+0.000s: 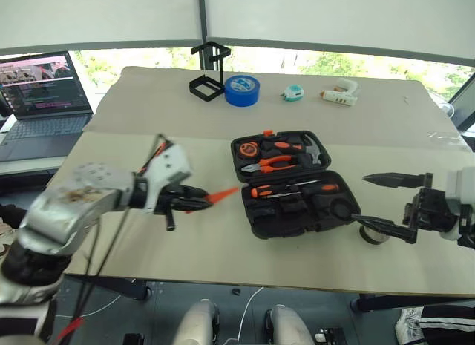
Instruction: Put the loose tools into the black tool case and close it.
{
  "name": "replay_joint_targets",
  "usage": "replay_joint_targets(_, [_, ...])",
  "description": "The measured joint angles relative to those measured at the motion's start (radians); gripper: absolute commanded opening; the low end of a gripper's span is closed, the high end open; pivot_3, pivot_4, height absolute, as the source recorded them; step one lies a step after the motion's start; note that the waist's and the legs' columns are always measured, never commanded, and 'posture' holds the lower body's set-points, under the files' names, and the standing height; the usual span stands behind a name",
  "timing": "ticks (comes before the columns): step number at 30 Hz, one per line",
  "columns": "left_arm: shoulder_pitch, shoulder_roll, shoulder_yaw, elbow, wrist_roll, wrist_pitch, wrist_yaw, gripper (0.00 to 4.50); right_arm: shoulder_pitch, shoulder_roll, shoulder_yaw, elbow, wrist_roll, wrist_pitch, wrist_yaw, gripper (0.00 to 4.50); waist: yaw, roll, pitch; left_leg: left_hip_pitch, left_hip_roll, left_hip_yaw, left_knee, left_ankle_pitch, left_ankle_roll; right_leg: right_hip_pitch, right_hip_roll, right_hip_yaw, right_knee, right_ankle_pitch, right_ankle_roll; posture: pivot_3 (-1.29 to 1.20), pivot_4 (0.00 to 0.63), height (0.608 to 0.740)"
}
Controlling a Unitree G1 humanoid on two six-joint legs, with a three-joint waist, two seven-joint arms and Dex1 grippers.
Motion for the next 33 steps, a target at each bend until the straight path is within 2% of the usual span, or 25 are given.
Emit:
replay_joint_targets(4, [-0.230, -0.232, -0.207, 0.163, 0.121, 0.012, 0.028, 0.43, -0.012, -0.035, 0.011, 0.030, -0.046, 0.014, -0.027, 4.50, 0.006, 0.000, 0.000, -0.006, 0.000, 0.000, 0.009, -0.002, 0.004, -0.002, 0.005, -0.001, 0.001, 0.002, 0.004, 0.00, 0.150, 0.740])
replay_joint_targets(8, [-0.286, -0.361, -0.318, 0.343, 0.248, -0.033, 0.080, 0.43, -0.005, -0.043, 0.005, 0.026, -0.049, 0.034, -0.032, 4.50, -0.021, 0.000, 0.000, -0.010, 0.001, 0.000, 0.013, -0.004, 0.007, -0.006, 0.007, 0.002, 0.003, 0.001, 0.005, 0.00, 0.150, 0.740])
replay_joint_targets(11, [-0.298, -0.389, -0.329, 0.401, 0.289, -0.032, 0.082, 0.43, 0.016, -0.043, 0.000, 0.004, -0.046, 0.046, -0.035, 4.50, -0.028, 0.000, 0.000, -0.015, 0.001, 0.000, 0.014, -0.003, 0.006, -0.013, 0.007, 0.003, 0.007, 0.001, 0.005, 0.00, 0.150, 0.740])
replay_joint_targets(15, [-0.328, -0.430, -0.372, 0.451, 0.366, -0.029, 0.102, 0.43, 0.054, -0.035, -0.013, -0.075, -0.025, 0.078, -0.060, 4.50, -0.021, 0.000, 0.000, -0.016, 0.001, 0.000, 0.016, -0.003, 0.006, -0.013, 0.006, 0.002, 0.008, 0.002, 0.007, 0.00, 0.150, 0.740])
replay_joint_targets(33, [-0.338, -0.544, -0.396, 0.518, 0.470, 0.013, 0.132, 0.43, 0.122, 0.008, -0.041, -0.213, 0.041, 0.150, -0.126, 4.50, -0.020, 0.000, 0.000, -0.015, 0.001, -0.001, 0.019, -0.003, 0.006, -0.011, 0.005, 0.003, 0.009, 0.004, 0.009, 0.00, 0.150, 0.740])
